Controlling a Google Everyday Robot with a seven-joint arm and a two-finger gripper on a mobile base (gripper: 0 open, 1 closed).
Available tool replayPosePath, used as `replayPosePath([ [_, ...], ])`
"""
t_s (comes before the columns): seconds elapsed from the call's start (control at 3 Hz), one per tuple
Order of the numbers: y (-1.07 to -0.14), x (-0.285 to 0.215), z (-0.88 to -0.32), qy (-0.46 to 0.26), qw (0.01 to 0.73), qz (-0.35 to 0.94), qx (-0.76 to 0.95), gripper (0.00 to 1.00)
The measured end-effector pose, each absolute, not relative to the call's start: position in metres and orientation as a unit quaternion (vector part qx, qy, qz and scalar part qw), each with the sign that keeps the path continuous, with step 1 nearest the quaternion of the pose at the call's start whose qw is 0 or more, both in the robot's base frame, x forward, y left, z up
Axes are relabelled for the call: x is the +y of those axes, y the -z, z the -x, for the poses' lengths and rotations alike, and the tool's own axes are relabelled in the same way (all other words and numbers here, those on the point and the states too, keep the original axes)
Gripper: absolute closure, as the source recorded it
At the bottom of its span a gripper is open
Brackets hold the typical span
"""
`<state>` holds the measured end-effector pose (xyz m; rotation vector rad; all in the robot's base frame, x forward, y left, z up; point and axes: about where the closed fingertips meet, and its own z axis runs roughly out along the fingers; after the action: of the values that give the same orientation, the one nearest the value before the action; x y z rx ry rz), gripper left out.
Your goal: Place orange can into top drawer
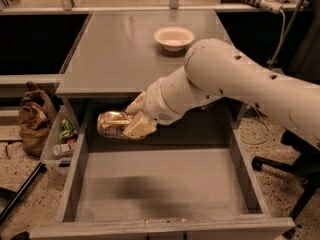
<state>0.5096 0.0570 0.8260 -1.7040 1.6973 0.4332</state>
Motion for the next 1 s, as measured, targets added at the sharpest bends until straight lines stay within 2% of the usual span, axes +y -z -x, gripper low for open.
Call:
replayPosePath([
  [0.33, -0.806, 0.024, -0.501, -0.151, 0.332, 0.633, 0.683, 1.00],
  [0.67, -0.797, 0.023, -0.502, -0.150, 0.328, 0.632, 0.686, 1.00],
  [1.0, -0.776, 0.018, -0.504, -0.186, 0.343, 0.611, 0.689, 1.00],
])
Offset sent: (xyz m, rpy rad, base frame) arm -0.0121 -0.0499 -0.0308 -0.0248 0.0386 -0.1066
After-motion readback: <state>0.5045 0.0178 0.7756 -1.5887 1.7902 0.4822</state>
